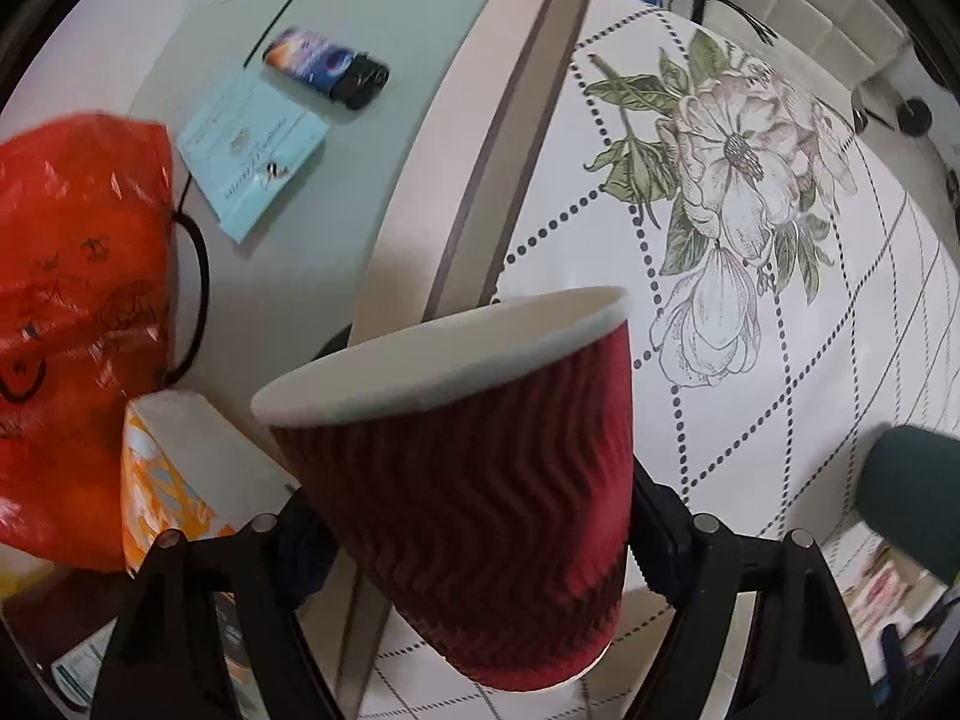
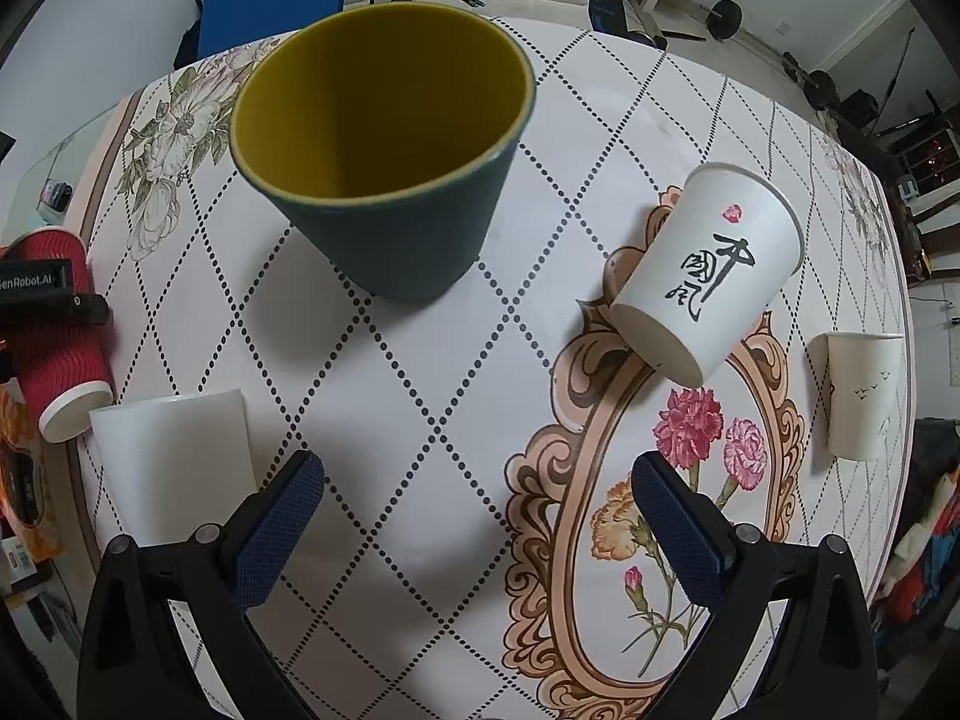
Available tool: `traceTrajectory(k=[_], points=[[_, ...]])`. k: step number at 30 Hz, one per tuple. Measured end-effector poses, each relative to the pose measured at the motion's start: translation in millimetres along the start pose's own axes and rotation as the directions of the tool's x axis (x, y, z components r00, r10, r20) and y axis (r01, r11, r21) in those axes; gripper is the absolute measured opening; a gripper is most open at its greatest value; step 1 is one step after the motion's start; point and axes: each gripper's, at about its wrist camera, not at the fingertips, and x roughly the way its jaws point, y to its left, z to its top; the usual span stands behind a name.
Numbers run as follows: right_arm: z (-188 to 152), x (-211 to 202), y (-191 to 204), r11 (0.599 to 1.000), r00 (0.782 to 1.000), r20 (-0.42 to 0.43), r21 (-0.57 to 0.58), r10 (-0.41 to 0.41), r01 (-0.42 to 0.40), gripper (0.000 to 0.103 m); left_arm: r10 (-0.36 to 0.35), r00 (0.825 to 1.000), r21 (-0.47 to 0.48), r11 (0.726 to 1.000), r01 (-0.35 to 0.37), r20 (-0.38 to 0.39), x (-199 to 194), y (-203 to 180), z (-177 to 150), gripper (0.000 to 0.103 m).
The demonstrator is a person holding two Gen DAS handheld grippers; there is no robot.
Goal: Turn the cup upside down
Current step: 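Lift the red cup with the left tool and carry it over the table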
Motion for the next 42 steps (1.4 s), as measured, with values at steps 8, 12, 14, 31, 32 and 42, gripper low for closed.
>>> traceTrajectory(k=[8, 12, 14, 31, 32, 42], points=[[-2.3, -0.9, -3.4, 1.0, 1.0, -0.007, 0.015, 0.009, -0.009, 0.103, 0.038, 0.998, 0.067, 0.997, -0.04, 0.044, -12.8, -16.2, -17.6, 0.078], [-9.5, -4.0, -11.1, 0.999, 1.0, -0.008, 0.027, 0.02, -0.019, 0.103, 0.038, 0.998, 0.081, 0.996, -0.042, 0.057, -27.9, -28.4, -35.6, 0.078], [-14.4, -8.0, -17.6, 0.999, 1.0, -0.004, 0.033, 0.026, -0.026, 0.103, 0.039, 0.997, 0.081, 0.996, -0.044, 0.066, -39.9, -46.3, -54.0, 0.078], [-97.3, -35.2, -102.8, 0.995, 0.995, -0.037, -0.019, 0.093, -0.093, 0.103, -0.036, 0.999, 0.166, 0.986, 0.033, 0.013, -122.7, -112.9, -272.7, 0.078], [-106.8, -34.0, -114.7, 0.996, 0.995, -0.047, -0.018, 0.09, -0.091, 0.103, -0.044, 0.999, 0.182, 0.982, 0.044, -0.004, -121.4, -121.8, -275.7, 0.078], [-164.6, -5.4, -219.3, 0.998, 0.994, -0.109, 0.054, 0.021, -0.015, 0.103, -0.069, 0.996, 0.291, 0.953, 0.081, -0.051, -91.0, -251.3, -294.5, 0.078]])
